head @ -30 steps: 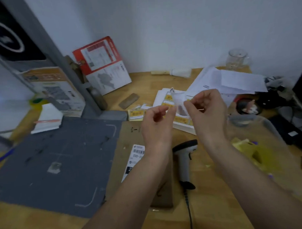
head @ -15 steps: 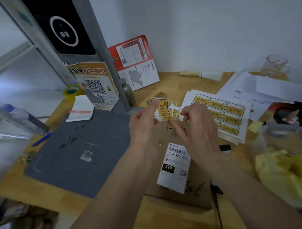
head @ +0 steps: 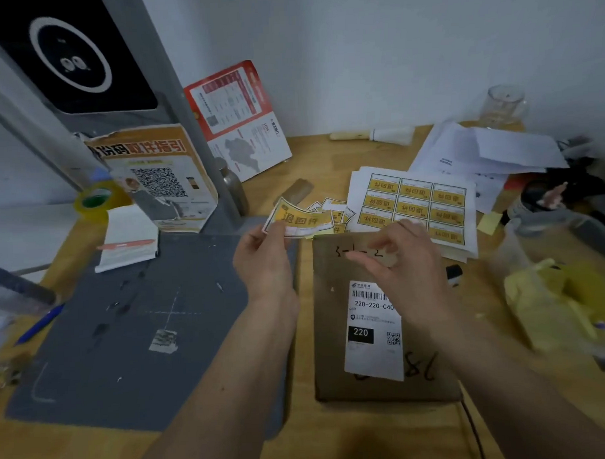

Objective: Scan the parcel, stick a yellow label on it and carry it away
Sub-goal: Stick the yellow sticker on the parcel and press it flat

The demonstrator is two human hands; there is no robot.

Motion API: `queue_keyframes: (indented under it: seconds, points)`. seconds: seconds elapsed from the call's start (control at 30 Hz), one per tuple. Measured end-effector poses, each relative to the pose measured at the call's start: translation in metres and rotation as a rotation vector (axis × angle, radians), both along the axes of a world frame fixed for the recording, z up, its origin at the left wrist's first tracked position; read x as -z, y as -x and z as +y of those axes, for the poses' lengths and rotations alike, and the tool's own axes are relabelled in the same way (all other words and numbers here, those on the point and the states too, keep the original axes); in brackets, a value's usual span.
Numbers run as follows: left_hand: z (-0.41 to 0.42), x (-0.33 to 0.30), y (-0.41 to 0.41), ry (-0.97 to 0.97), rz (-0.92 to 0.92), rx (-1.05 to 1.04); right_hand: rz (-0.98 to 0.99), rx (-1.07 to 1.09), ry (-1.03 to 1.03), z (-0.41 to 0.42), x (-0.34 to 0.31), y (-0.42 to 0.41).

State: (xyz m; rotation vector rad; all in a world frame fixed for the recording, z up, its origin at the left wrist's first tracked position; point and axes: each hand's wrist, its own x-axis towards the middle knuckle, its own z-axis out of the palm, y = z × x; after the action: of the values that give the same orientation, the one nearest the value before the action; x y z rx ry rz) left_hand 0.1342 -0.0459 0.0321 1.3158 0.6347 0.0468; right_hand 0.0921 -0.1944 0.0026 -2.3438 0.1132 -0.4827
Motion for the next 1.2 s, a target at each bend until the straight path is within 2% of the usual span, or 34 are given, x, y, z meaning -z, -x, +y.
queue_keyframes:
  seconds: [0.07, 0.13, 0.2, 0.3, 0.37, 0.6, 0.7, 0.77, 0.97, 1.07, 1.2]
  points:
    - [0.0, 0.008, -0.003, 0.03, -0.005, 0.008, 0.27, 0.097, -0.469, 0.009, -0.007, -0.003]
    - [-0.005, 0.017, -0.003, 0.026, -0.023, 0.037, 0.434, 0.158, -0.756, 0.015, -0.013, -0.012]
    - [-0.014, 0.023, 0.001, 0.008, -0.062, 0.07, 0.517, 0.187, -0.915, 0.022, -0.018, -0.021]
    - [-0.024, 0.032, 0.007, -0.1, -0.135, 0.125, 0.521, 0.244, -0.972, 0.03, -0.019, -0.03]
    - [-0.026, 0.037, 0.009, -0.143, -0.164, 0.163, 0.485, 0.275, -0.955, 0.03, -0.013, -0.034]
    - [-0.029, 0.042, -0.009, -0.142, -0.057, 0.249, 0.363, 0.34, -0.792, 0.012, -0.005, -0.041]
    - [-0.024, 0.035, -0.024, -0.149, -0.089, 0.173, 0.197, 0.409, -0.733, -0.005, -0.013, -0.06]
    - [-0.017, 0.034, -0.033, -0.153, -0.109, 0.114, 0.156, 0.406, -0.7, -0.016, -0.016, -0.07]
    - [-0.01, 0.064, -0.032, -0.291, 0.022, 0.242, 0.467, 0.201, -0.371, -0.013, 0.013, -0.068]
    - [-0.012, 0.074, -0.03, -0.35, 0.065, 0.378, 0.541, 0.171, -0.255, -0.012, 0.03, -0.07]
    - [-0.016, 0.08, -0.027, -0.424, 0.049, 0.5, 0.574, 0.193, -0.228, -0.016, 0.037, -0.077]
